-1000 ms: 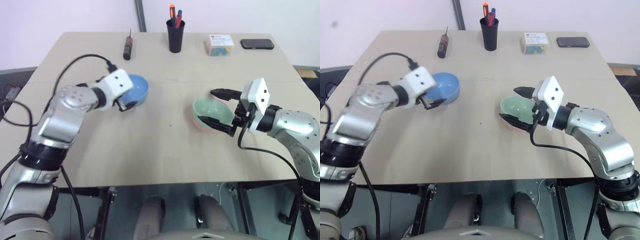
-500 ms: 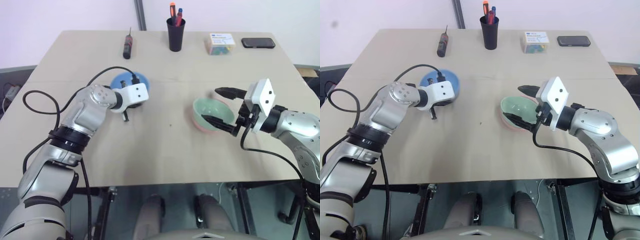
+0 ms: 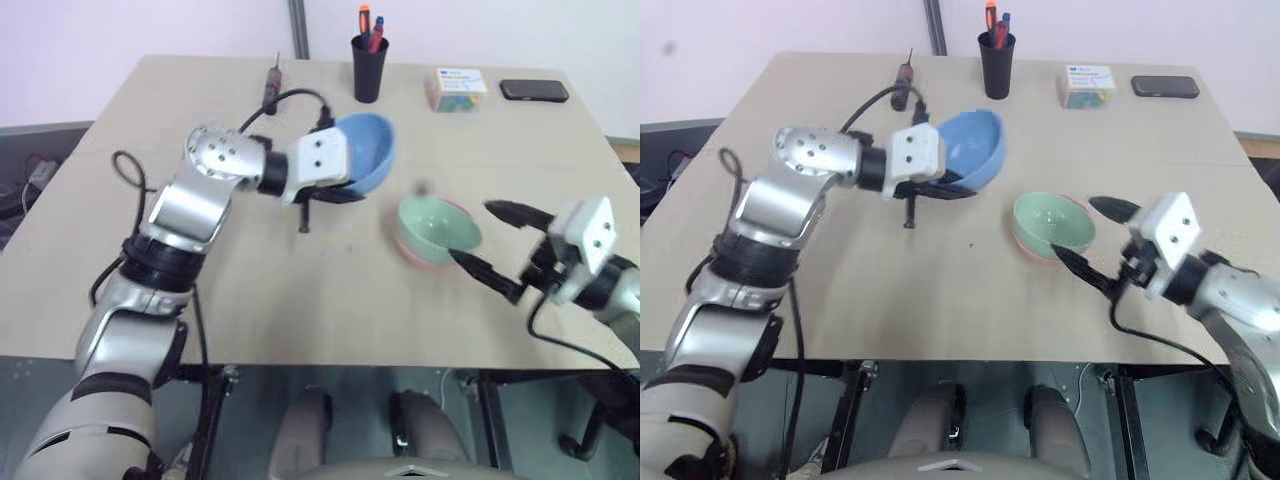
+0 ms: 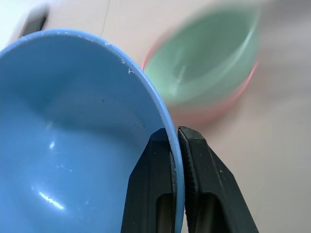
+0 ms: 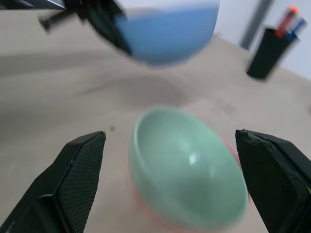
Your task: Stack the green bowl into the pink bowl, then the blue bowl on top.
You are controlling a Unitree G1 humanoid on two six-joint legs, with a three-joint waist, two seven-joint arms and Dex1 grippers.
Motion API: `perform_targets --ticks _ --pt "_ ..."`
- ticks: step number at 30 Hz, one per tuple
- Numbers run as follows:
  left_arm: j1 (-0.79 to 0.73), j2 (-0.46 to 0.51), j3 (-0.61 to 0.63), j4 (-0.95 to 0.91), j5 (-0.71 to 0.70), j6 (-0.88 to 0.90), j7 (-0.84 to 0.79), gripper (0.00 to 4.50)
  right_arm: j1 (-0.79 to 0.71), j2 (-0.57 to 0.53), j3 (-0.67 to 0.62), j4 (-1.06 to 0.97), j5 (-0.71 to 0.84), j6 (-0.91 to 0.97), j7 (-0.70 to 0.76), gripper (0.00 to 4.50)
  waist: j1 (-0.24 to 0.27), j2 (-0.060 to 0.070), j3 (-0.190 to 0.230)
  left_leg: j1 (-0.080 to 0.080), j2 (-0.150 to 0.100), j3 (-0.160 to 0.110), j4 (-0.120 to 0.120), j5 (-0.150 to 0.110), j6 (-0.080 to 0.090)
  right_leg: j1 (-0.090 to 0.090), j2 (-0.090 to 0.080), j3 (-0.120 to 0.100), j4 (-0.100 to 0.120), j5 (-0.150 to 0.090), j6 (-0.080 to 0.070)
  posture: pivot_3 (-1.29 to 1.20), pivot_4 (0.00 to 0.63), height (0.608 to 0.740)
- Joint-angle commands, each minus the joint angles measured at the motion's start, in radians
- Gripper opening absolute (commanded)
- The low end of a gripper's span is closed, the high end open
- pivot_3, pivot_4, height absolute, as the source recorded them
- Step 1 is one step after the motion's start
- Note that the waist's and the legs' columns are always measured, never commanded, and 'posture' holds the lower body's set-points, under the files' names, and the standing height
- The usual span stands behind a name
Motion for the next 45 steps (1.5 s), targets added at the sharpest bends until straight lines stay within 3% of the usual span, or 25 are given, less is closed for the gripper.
perform_targets --ticks 1,5,9,10,13,19,26,27,30,37,45 --pt "-0.083 -0.084 -0.021 0.125 -0.005 -0.109 -0.057 0.17 0.111 0.011 -0.157 -0.103 0.064 -0.023 0.007 4.5 -0.003 0.001 -0.001 0.001 0.0 0.0 0.001 0.0 0.0 0.001 0.0 0.0 0.0 0.0 0.0 0.0 0.15 0.74" --pt "-0.137 -0.156 -0.047 0.225 -0.011 -0.162 -0.152 0.17 0.179 0.011 -0.202 -0.142 0.072 -0.035 -0.02 4.5 -0.023 0.001 -0.001 0.002 0.001 -0.001 0.004 0.0 0.0 0.002 0.002 0.001 0.002 0.0 0.0 0.0 0.15 0.74" --pt "-0.131 -0.174 -0.068 0.269 0.016 -0.252 -0.197 1.5 0.18 0.002 -0.191 -0.162 0.079 -0.035 -0.056 4.5 -0.036 0.002 -0.001 0.002 0.001 -0.002 0.004 0.0 0.0 0.002 0.003 0.001 0.003 0.0 0.0 0.0 0.15 0.74" --pt "-0.129 -0.187 -0.062 0.282 0.021 -0.268 -0.178 2.03 0.174 -0.001 -0.181 -0.163 0.08 -0.033 -0.063 4.5 -0.034 0.002 -0.001 0.002 0.001 -0.002 0.004 0.0 0.0 0.002 0.003 0.001 0.003 0.0 0.0 0.0 0.15 0.74" --pt "-0.112 -0.194 -0.039 0.276 0.021 -0.281 -0.137 2.88 0.153 -0.013 -0.141 -0.156 0.078 -0.025 -0.079 4.5 -0.028 0.002 -0.001 0.001 0.001 -0.002 0.005 0.0 0.0 0.002 0.003 0.0 0.003 0.0 0.0 0.0 0.15 0.74" --pt "-0.03 -0.113 0.062 0.167 -0.023 -0.11 -0.053 2.88 0.112 -0.054 -0.059 -0.097 0.055 -0.013 -0.09 4.5 -0.033 0.002 -0.001 0.0 0.001 -0.004 0.006 0.0 0.0 0.002 0.002 -0.001 0.003 0.0 0.0 0.0 0.15 0.74" --pt "0.278 -0.049 0.309 -0.121 -0.199 0.176 0.161 2.88 0.031 -0.156 0.027 0.133 -0.047 -0.067 -0.005 4.5 -0.028 0.002 -0.001 0.0 0.001 -0.006 0.006 0.0 0.0 0.002 0.001 -0.002 0.003 0.0 0.0 0.0 0.15 0.74" --pt "0.315 -0.033 0.328 -0.152 -0.221 0.195 0.161 3.42 0.012 -0.155 0.027 0.163 -0.044 -0.072 0.002 4.5 -0.029 0.003 -0.001 0.0 0.001 -0.006 0.006 0.0 0.0 0.003 0.001 -0.004 0.002 0.0 0.0 0.0 0.15 0.74" --pt "0.444 0.019 0.393 -0.25 -0.264 0.26 0.211 4.36 -0.012 -0.163 0.021 0.238 -0.039 -0.095 0.058 4.5 -0.029 0.003 -0.001 0.0 0.001 -0.007 0.006 0.0 0.0 0.002 0.0 -0.003 0.003 0.0 0.0 0.0 0.15 0.74" --pt "0.7 0.133 0.53 -0.427 -0.356 0.344 0.26 4.36 0.065 -0.197 -0.079 0.285 -0.038 -0.122 0.17 4.5 -0.02 0.003 -0.001 0.0 0.001 -0.007 0.006 0.0 0.0 0.004 -0.001 -0.005 0.002 0.0 0.0 0.0 0.15 0.74" --pt "0.898 0.282 0.661 -0.388 -0.403 0.285 0.148 4.36 0.235 -0.23 -0.295 0.289 -0.023 -0.106 0.31 4.5 -0.02 0.003 -0.001 0.002 0.001 -0.007 0.006 0.0 0.0 0.006 -0.001 -0.006 0.002 0.0 0.0 0.0 0.15 0.74"
